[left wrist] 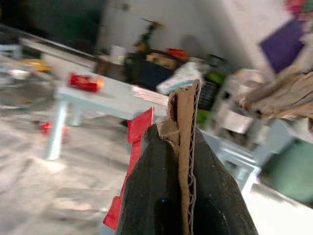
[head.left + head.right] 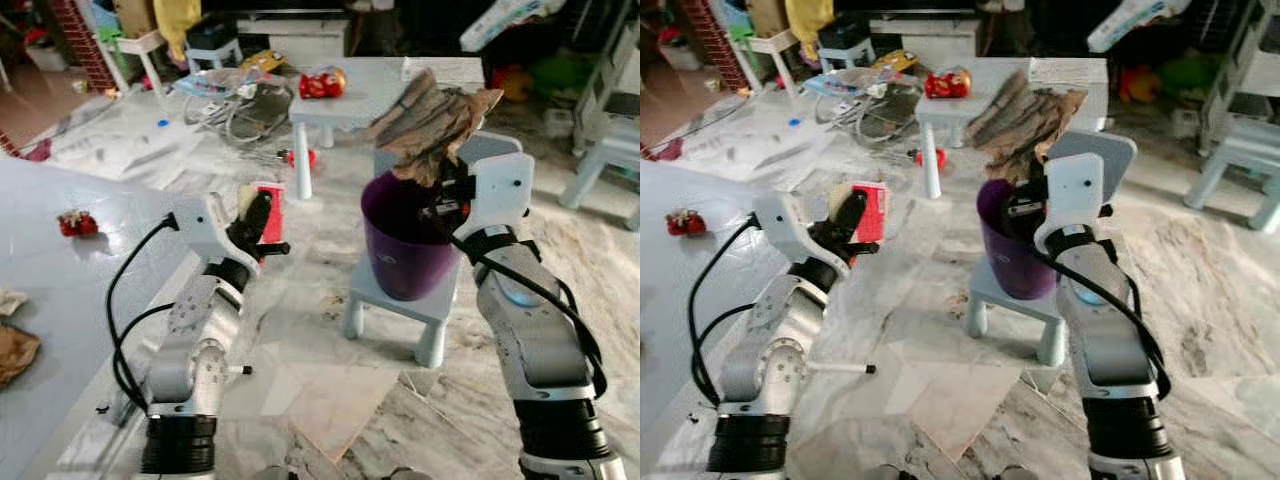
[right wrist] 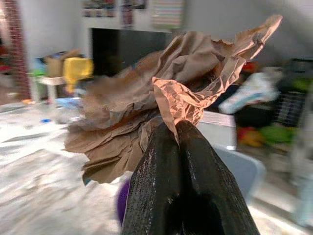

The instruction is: Picking trash to rubbish bin

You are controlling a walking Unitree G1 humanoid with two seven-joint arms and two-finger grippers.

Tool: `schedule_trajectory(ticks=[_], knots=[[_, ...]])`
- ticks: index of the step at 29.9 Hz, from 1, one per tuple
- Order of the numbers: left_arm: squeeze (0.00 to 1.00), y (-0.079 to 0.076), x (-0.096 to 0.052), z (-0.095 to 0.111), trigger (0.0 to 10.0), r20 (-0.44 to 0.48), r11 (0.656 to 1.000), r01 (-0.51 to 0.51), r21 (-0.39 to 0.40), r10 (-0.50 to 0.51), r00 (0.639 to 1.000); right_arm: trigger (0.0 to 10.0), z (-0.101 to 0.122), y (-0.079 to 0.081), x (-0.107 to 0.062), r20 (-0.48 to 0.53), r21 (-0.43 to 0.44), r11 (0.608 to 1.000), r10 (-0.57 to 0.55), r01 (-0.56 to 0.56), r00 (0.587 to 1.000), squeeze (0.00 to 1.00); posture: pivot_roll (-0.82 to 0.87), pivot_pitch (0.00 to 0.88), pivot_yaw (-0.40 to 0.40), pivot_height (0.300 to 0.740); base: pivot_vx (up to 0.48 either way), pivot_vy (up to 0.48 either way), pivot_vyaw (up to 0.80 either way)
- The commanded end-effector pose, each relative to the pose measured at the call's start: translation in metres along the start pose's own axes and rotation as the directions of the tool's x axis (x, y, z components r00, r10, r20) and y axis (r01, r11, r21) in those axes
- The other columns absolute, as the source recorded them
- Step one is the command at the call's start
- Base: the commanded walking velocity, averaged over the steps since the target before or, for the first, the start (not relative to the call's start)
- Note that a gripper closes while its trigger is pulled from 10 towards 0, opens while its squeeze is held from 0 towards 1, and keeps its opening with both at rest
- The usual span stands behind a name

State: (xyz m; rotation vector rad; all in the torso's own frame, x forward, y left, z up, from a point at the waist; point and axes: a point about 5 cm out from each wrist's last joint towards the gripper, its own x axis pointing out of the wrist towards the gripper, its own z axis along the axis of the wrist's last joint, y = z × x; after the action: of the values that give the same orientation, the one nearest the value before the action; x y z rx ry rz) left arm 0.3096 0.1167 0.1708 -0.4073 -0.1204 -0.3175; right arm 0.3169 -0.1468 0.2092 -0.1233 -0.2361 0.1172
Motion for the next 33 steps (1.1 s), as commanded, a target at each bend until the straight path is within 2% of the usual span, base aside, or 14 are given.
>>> schedule_trajectory(ticks=[1,3,8,17,26,27,33], knots=[[0.00,0.0032,-0.0013,0.0048,3.1,0.010,1.000,-0.006,0.027,0.006,1.000,10.0,0.0046,0.0035,-0.0002,0.023,0.008,1.000,0.011,-0.011,1.000,0.00,-0.08,0.077,0.072,0.740,0.000,0.000,0.00],[0.00,0.0034,-0.0014,0.0047,3.1,0.010,1.000,-0.006,0.027,0.006,1.000,10.0,0.0046,0.0036,-0.0002,0.023,0.009,1.000,0.011,-0.011,1.000,0.00,-0.08,0.077,0.073,0.740,0.000,0.000,0.00],[0.00,0.0035,-0.0012,0.0041,3.1,0.005,1.000,-0.006,0.027,0.006,1.000,10.0,0.0039,0.0034,-0.0003,0.017,0.006,1.000,0.008,-0.008,1.000,0.00,-0.08,0.078,0.074,0.740,0.000,0.000,-0.74],[0.00,0.0039,-0.0011,0.0036,2.9,0.002,0.999,-0.005,0.031,0.005,1.000,10.0,0.0042,0.0038,-0.0006,0.022,0.007,1.000,0.009,-0.009,1.000,0.00,-0.08,0.078,0.076,0.740,0.278,0.000,-0.66],[0.00,0.0048,-0.0017,0.0026,2.8,-0.003,0.999,-0.008,0.035,0.008,1.000,10.0,0.0032,0.0050,-0.0009,0.021,0.009,1.000,0.014,-0.014,1.000,0.00,-0.08,0.079,0.077,0.740,0.304,0.000,0.00],[0.00,0.0048,-0.0017,0.0026,2.4,-0.003,0.999,-0.008,0.035,0.008,1.000,10.0,0.0031,0.0053,-0.0009,0.021,0.009,1.000,0.016,-0.016,1.000,0.00,-0.07,0.079,0.077,0.740,0.304,0.000,0.00],[0.00,0.0060,-0.0018,0.0025,2.9,-0.005,0.999,-0.015,0.042,0.015,1.000,10.0,0.0036,0.0083,-0.0018,0.029,0.006,0.999,0.034,-0.034,0.999,0.00,-0.07,0.079,0.079,0.740,0.299,0.000,0.00]])
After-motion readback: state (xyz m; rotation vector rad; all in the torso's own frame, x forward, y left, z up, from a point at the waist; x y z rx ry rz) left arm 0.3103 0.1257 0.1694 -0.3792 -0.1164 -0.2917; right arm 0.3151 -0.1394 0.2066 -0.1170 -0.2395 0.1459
